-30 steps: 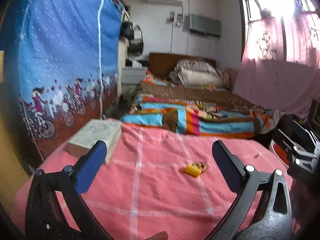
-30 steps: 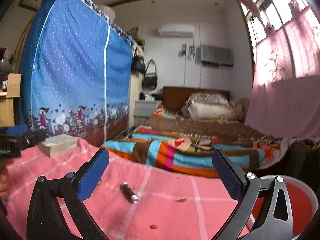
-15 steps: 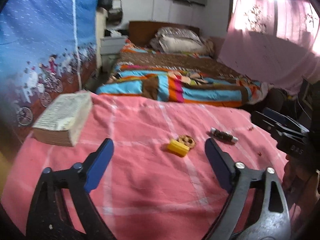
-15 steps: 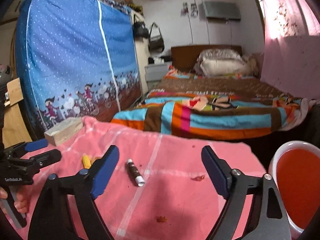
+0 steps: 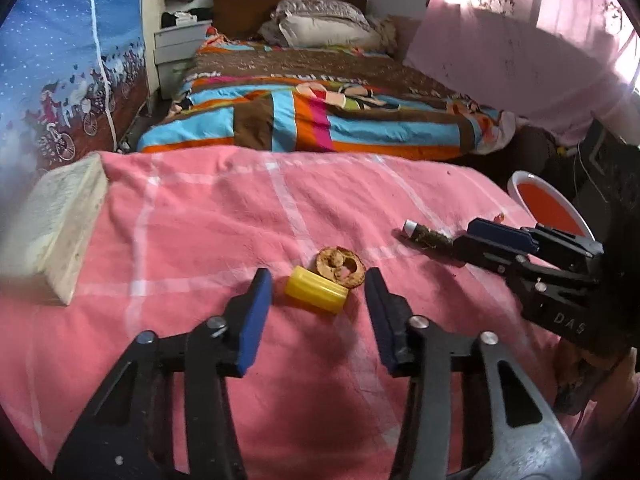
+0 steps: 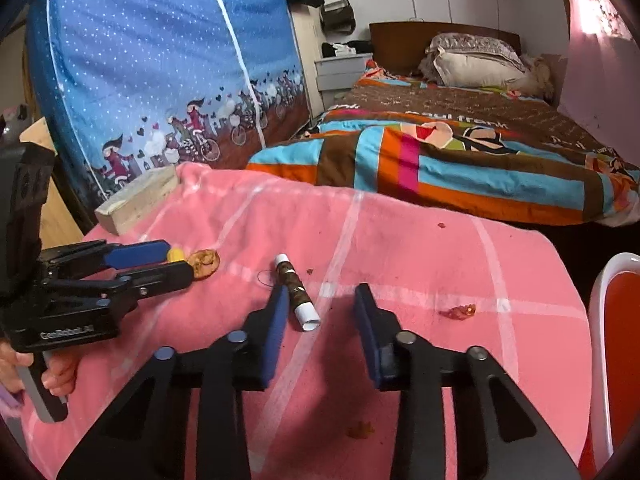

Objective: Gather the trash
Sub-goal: 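Grasp the yellow cap with the left gripper while the right gripper grasps the brown tube, then carry the yellow cap and brown tube over the red bucket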

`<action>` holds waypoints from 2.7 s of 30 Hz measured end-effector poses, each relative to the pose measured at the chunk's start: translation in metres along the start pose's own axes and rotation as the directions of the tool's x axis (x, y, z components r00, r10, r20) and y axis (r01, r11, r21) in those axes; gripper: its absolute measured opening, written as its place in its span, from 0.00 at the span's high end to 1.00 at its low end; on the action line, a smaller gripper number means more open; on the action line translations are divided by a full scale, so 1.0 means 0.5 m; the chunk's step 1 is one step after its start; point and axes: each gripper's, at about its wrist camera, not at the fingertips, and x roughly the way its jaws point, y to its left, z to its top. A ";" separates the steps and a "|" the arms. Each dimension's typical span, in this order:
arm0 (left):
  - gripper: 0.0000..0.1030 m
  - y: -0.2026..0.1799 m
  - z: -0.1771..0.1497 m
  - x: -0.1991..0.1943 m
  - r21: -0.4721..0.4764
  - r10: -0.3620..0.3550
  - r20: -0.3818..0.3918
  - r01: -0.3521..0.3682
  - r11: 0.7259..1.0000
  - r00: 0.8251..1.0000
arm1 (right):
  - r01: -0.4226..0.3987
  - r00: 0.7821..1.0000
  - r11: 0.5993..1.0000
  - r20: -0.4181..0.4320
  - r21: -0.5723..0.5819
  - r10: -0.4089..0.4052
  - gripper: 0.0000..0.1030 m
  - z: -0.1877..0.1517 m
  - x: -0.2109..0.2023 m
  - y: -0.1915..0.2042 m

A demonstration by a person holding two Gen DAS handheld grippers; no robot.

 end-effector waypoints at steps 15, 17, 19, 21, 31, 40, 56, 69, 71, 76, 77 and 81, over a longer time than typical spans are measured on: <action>0.64 -0.016 -0.006 -0.011 0.041 0.001 0.034 -0.002 0.999 0.999 | 0.020 0.999 0.994 -0.037 -0.110 -0.025 0.92 -0.008 0.013 0.045; 0.64 -0.016 -0.008 -0.020 0.043 0.018 0.054 -0.020 0.999 0.998 | 0.026 1.000 0.994 -0.014 -0.110 -0.028 0.92 -0.009 0.004 0.044; 0.64 -0.018 -0.010 -0.036 0.043 0.036 0.091 -0.040 0.998 0.995 | 0.026 0.999 0.994 0.021 -0.102 -0.024 0.92 -0.008 -0.010 0.040; 0.64 -0.021 -0.011 -0.053 0.042 0.055 0.131 -0.061 0.997 0.990 | 0.030 0.998 0.995 0.060 -0.091 -0.024 0.92 -0.008 -0.024 0.037; 0.64 -0.044 -0.003 -0.112 0.008 0.091 0.270 -0.097 0.995 0.959 | 0.046 0.940 0.998 0.340 -0.044 -0.028 0.92 -0.017 -0.130 0.023; 0.64 -0.083 0.016 -0.172 -0.011 0.093 0.407 -0.097 0.995 0.909 | 0.073 0.872 0.996 0.487 -0.043 -0.043 0.91 -0.017 -0.211 0.010; 0.64 -0.191 0.045 -0.205 0.066 -0.001 0.521 -0.039 0.997 0.854 | 0.136 0.783 0.989 0.607 0.048 -0.137 0.91 -0.039 -0.305 -0.057; 0.64 -0.258 0.045 -0.213 0.131 -0.050 0.541 -0.025 0.991 0.840 | 0.161 0.744 0.983 0.644 0.089 -0.181 0.91 -0.055 -0.345 -0.081; 0.64 -0.269 0.046 -0.213 0.142 -0.056 0.543 -0.025 0.990 0.838 | 0.162 0.739 0.982 0.648 0.094 -0.184 0.91 -0.057 -0.351 -0.084; 0.64 -0.291 0.046 -0.215 0.172 -0.072 0.550 -0.028 0.985 0.832 | 0.169 0.729 0.979 0.655 0.111 -0.200 0.91 -0.064 -0.364 -0.098; 0.64 -0.296 0.047 -0.215 0.177 -0.077 0.550 -0.026 0.984 0.832 | 0.169 0.727 0.979 0.656 0.114 -0.202 0.91 -0.065 -0.367 -0.099; 0.64 -0.311 0.049 -0.211 0.193 -0.092 0.549 -0.019 0.981 0.831 | 0.181 0.719 0.975 0.660 0.126 -0.219 0.91 -0.069 -0.378 -0.108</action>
